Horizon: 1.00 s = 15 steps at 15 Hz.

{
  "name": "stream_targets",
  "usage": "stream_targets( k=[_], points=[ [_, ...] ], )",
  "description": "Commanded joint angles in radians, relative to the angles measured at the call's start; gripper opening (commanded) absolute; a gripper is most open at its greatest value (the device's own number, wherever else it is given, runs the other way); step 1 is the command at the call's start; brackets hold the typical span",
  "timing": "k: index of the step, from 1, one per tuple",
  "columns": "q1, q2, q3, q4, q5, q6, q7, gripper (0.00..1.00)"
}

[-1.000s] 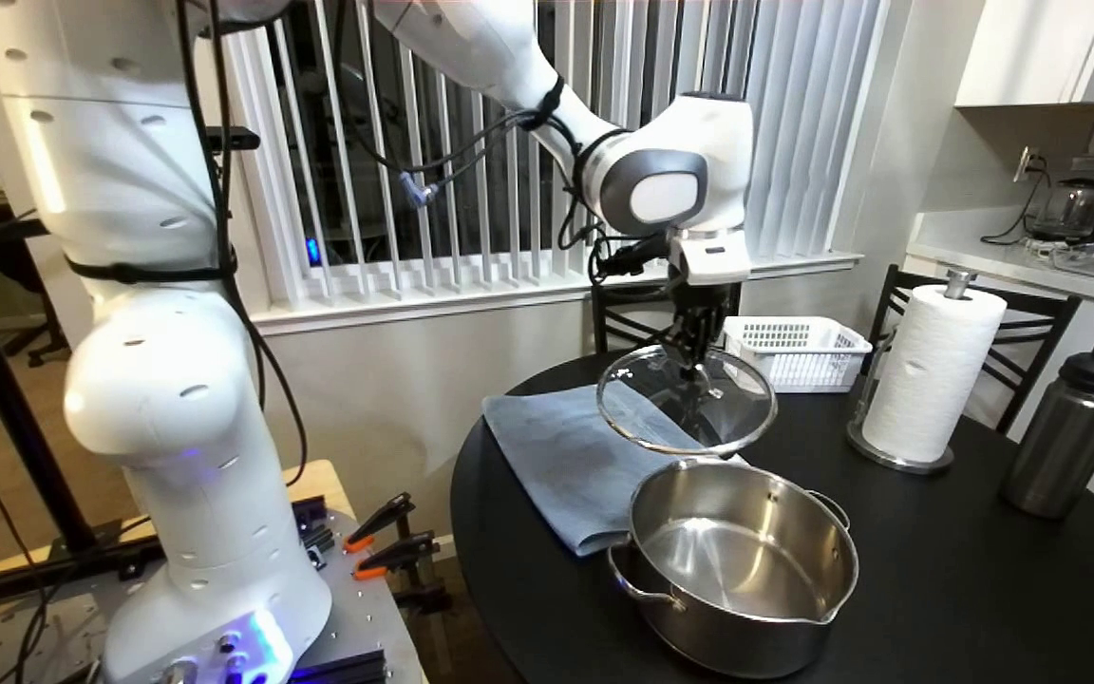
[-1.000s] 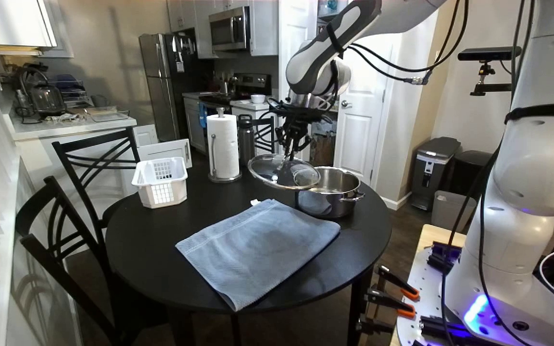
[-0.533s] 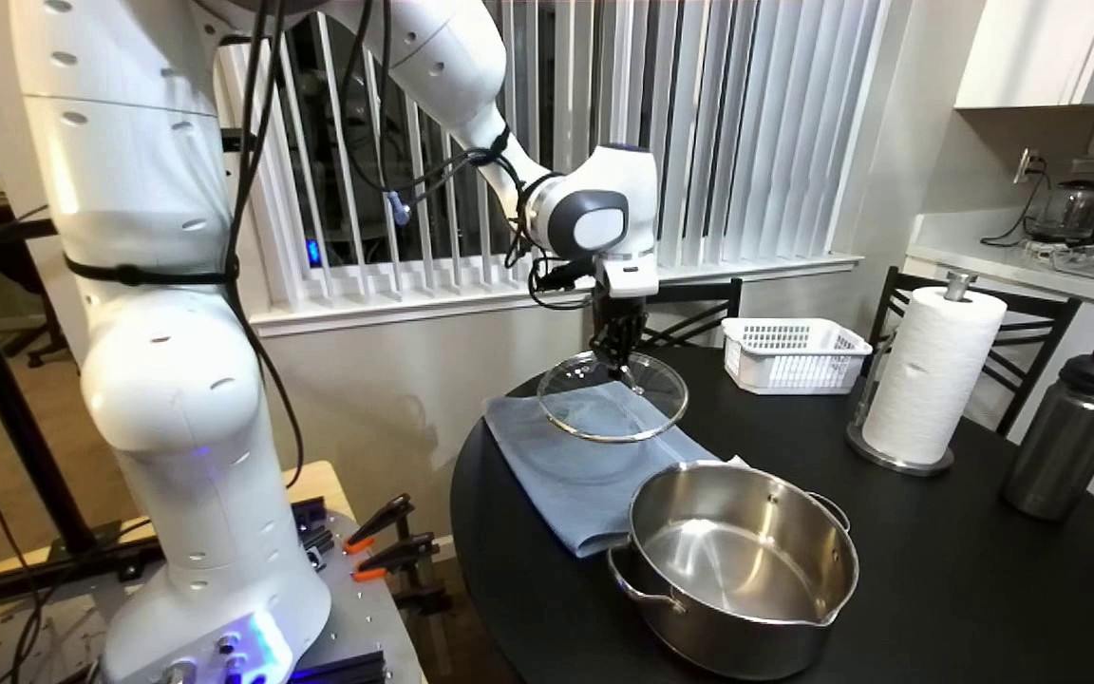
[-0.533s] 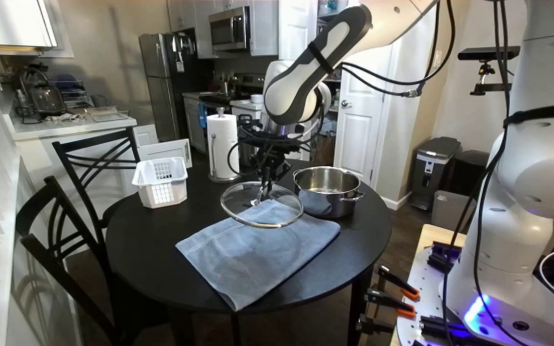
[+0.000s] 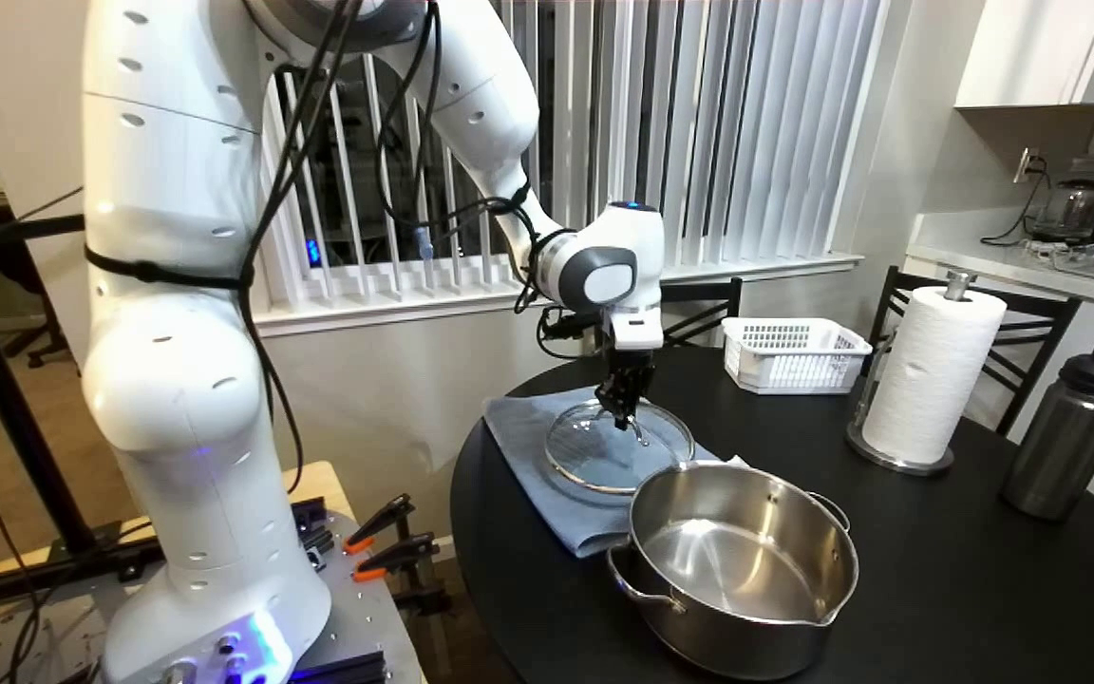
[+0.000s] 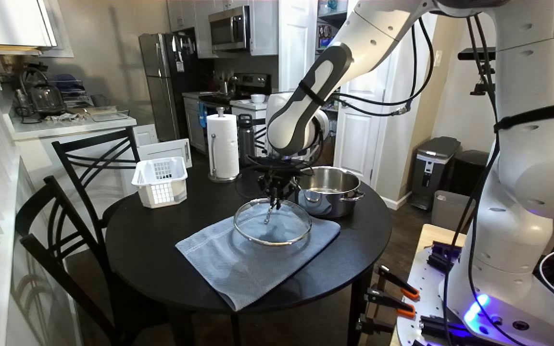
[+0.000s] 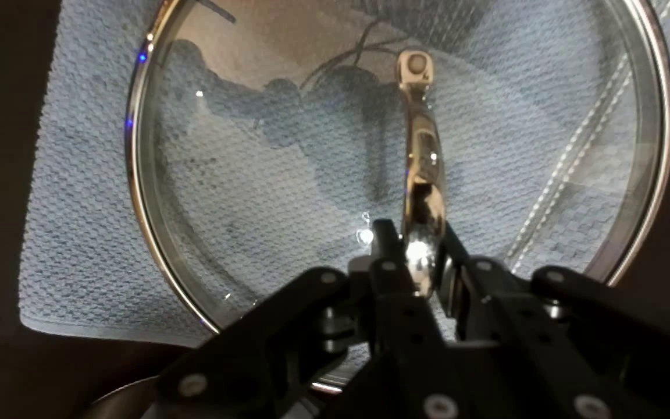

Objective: Take the lid off of the pot

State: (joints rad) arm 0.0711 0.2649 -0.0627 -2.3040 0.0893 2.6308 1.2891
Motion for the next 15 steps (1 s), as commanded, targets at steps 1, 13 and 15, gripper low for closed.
stream_targets(
  k=[1, 13, 15],
  points=[
    [-0.012, 0.01, -0.014, 0.02, 0.02, -0.006, -0.003, 0.07],
    [0.022, 0.044, -0.016, 0.026, 0.014, 0.011, 0.014, 0.07],
    [0.036, 0.045, -0.014, 0.024, 0.007, 0.02, 0.017, 0.07]
  ],
)
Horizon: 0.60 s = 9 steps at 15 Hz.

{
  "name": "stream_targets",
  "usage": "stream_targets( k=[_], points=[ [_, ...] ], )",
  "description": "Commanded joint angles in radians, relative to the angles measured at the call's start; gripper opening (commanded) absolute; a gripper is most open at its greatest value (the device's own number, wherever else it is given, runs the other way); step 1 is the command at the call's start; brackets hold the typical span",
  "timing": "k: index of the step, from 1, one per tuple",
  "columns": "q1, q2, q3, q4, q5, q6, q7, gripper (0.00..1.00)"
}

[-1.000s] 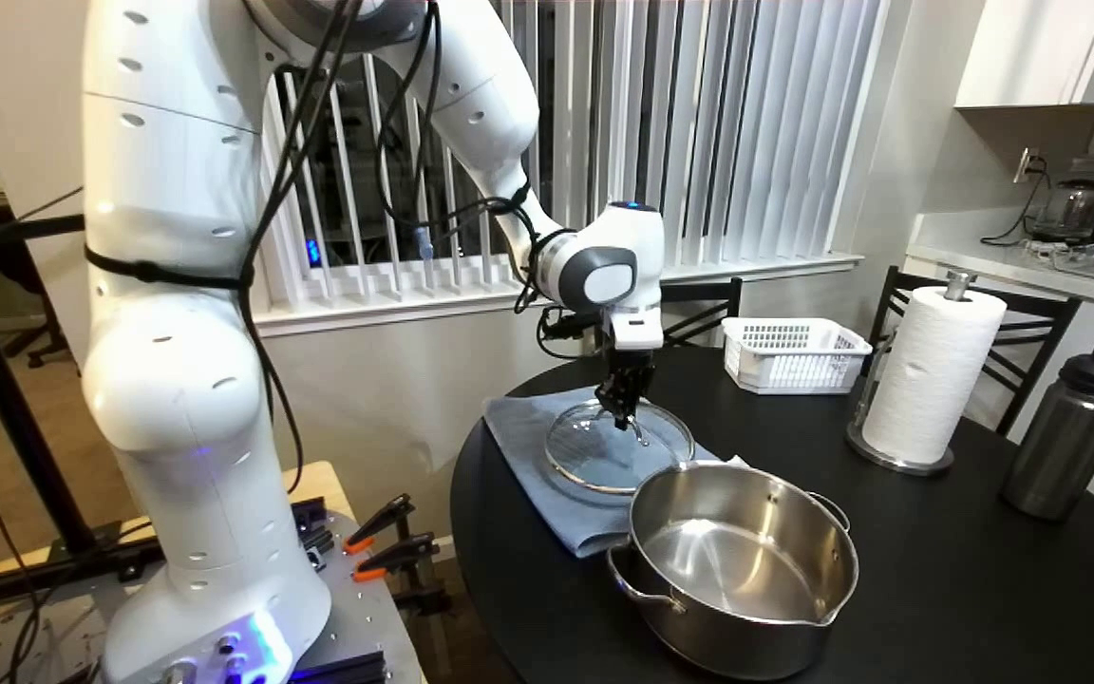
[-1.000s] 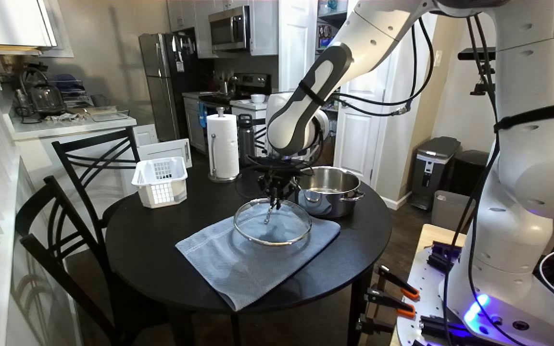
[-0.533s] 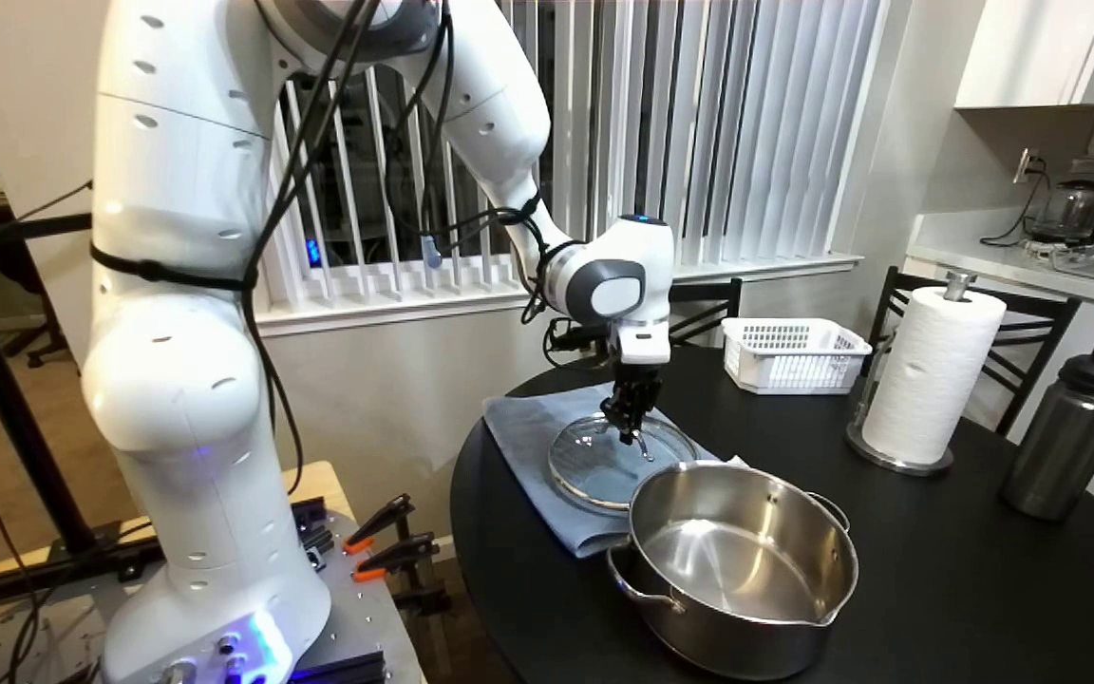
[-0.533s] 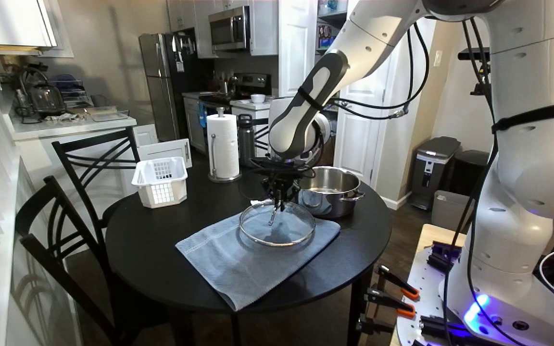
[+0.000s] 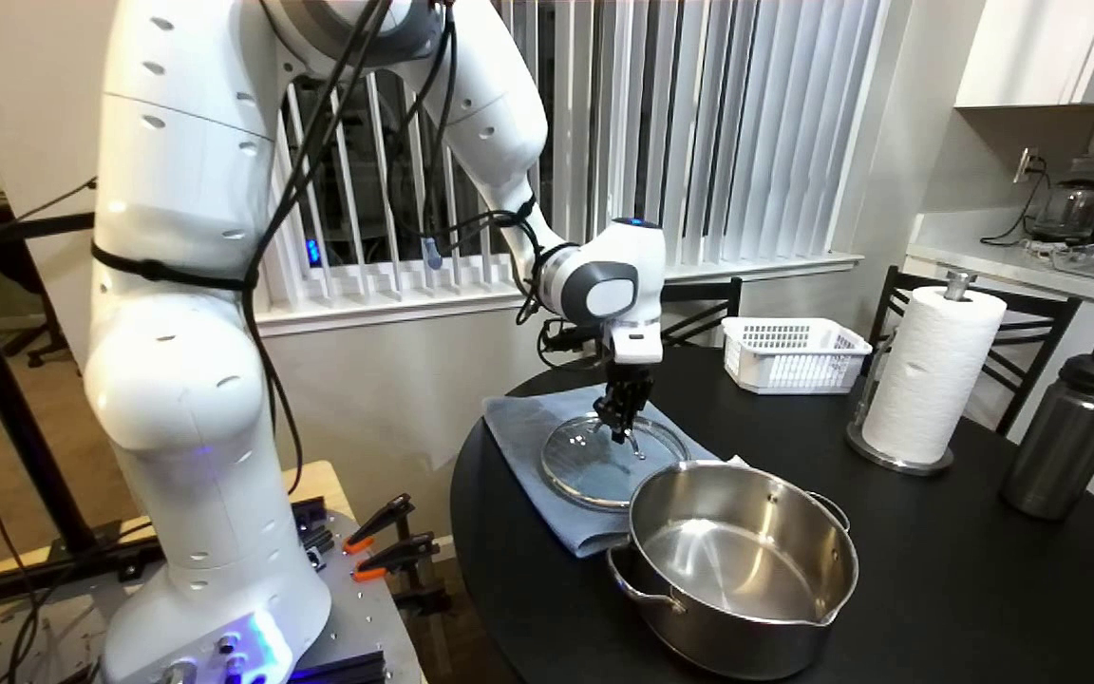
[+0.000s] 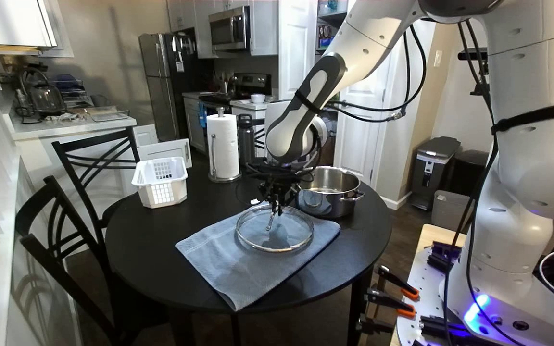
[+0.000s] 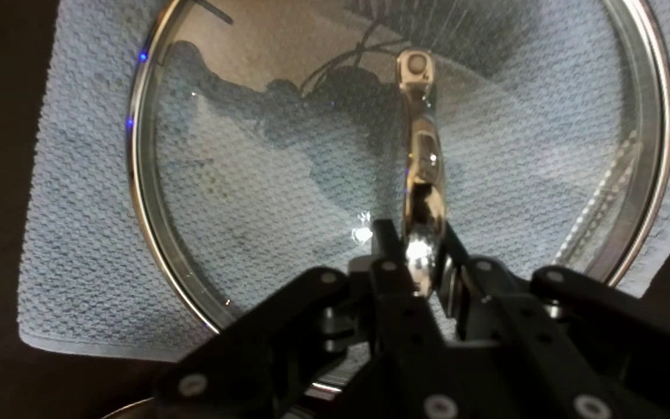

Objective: Take the lid off of the pot

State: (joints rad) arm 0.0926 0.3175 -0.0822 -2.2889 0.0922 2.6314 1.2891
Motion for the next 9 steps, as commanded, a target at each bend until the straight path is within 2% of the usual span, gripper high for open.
stream_targets(
  k=[1, 2, 3, 5, 9],
  points=[
    [0.031, -0.009, -0.003, 0.004, -0.016, 0.028, 0.036, 0.13],
    [0.047, -0.011, -0.012, -0.005, -0.038, 0.052, 0.05, 0.42],
    [0.054, -0.016, -0.015, -0.012, -0.046, 0.071, 0.051, 0.44],
    [0.058, -0.026, -0.015, -0.013, -0.045, 0.089, 0.052, 0.54],
    [0.033, -0.056, -0.005, -0.013, -0.006, 0.076, 0.02, 0.8]
  ],
)
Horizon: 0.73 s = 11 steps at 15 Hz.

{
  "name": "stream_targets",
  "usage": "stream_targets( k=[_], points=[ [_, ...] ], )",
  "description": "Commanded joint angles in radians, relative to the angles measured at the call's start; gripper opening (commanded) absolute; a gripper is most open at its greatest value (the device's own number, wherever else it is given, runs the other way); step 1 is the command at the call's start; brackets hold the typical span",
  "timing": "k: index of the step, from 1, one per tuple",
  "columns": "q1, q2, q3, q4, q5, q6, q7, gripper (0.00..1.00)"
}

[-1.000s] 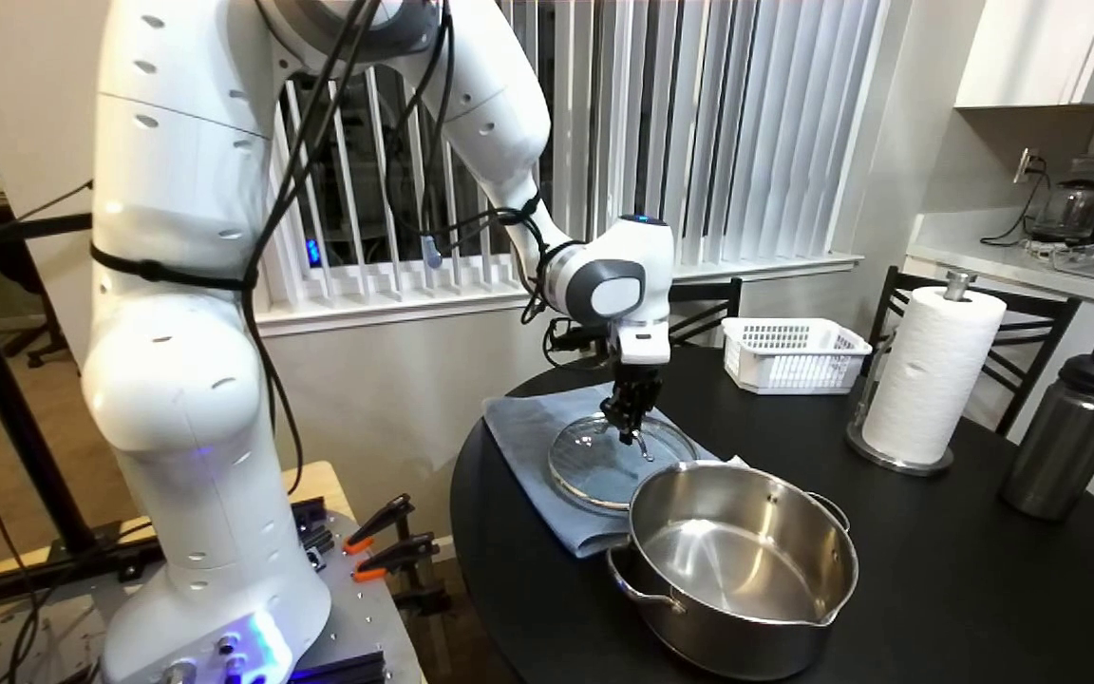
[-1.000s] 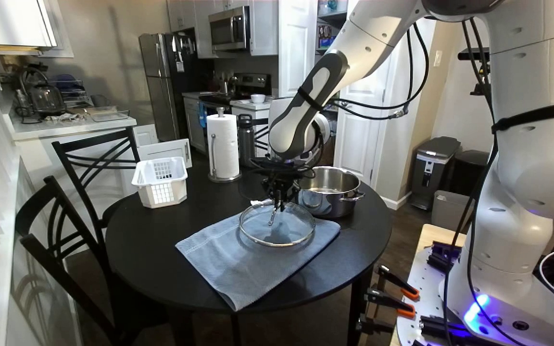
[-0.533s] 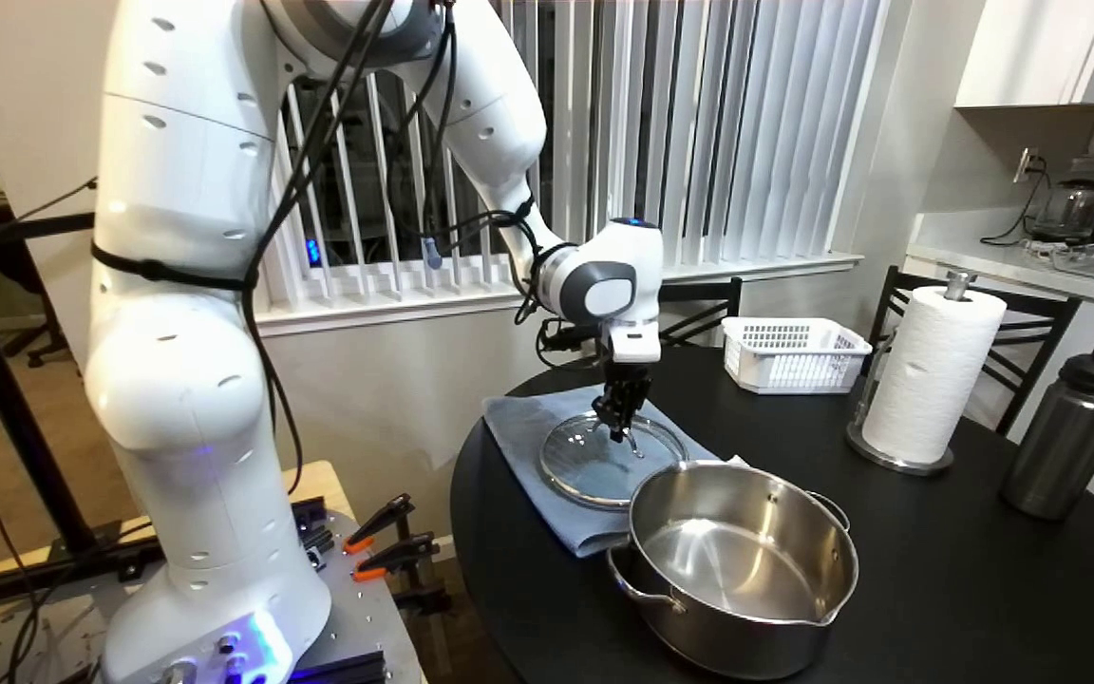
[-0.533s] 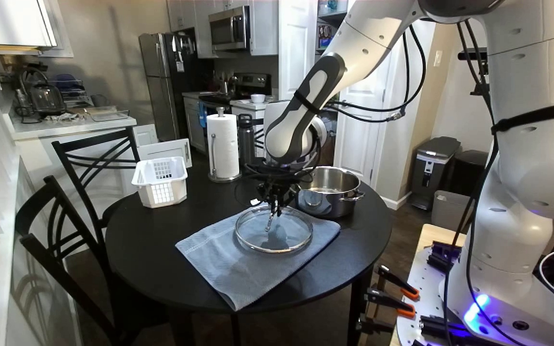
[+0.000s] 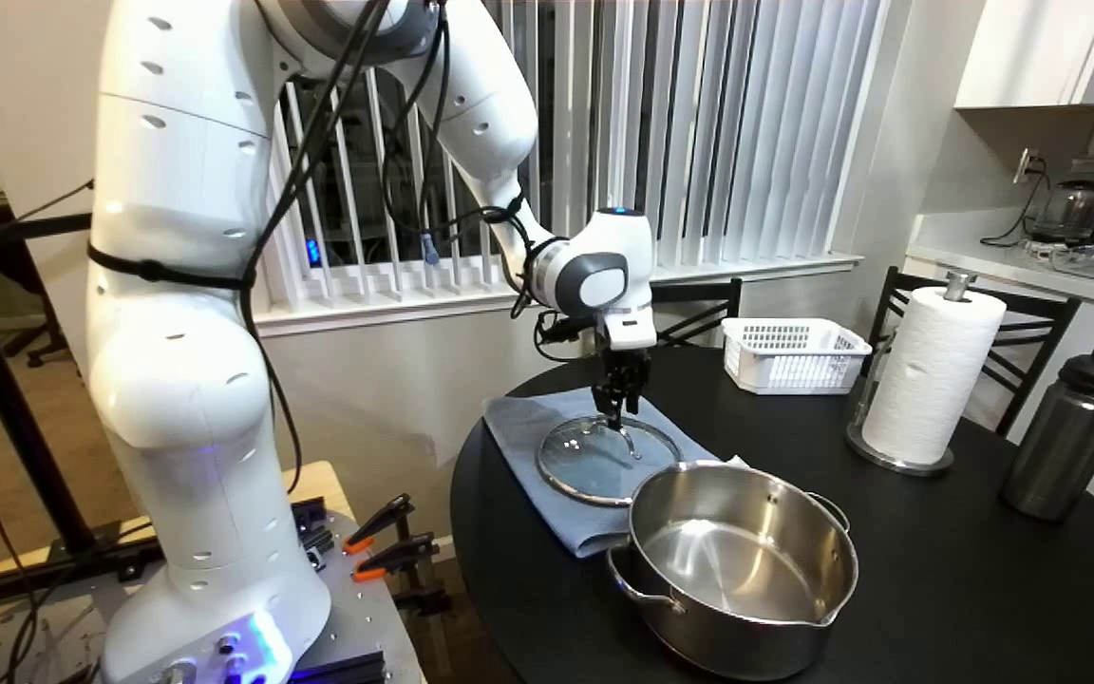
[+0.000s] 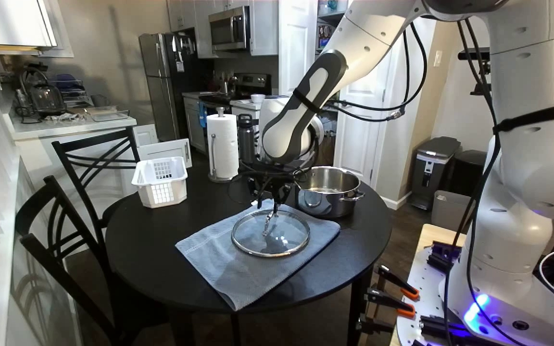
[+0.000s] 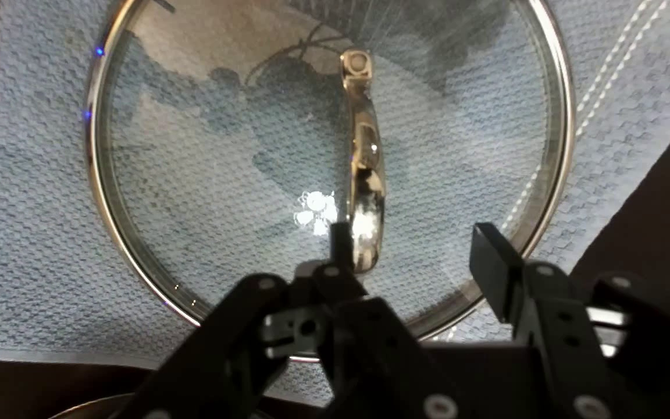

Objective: Take the lid off of the pot

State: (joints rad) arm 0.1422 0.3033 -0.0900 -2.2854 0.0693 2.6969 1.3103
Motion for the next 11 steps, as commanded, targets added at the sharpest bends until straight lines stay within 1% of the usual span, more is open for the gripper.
stream_targets(
  k=[1, 2, 4, 5, 11],
  points=[
    [-0.022, -0.05, 0.004, -0.015, 0.023, 0.008, -0.004, 0.86],
    [-0.012, -0.015, 0.004, 0.003, 0.002, -0.002, 0.0, 0.68],
    [-0.018, -0.028, 0.003, 0.004, 0.003, -0.002, 0.0, 0.81],
    [-0.019, -0.031, 0.003, 0.003, 0.002, -0.002, 0.0, 0.85],
    [-0.019, -0.032, 0.003, 0.003, 0.003, -0.002, 0.0, 0.86]
  ],
)
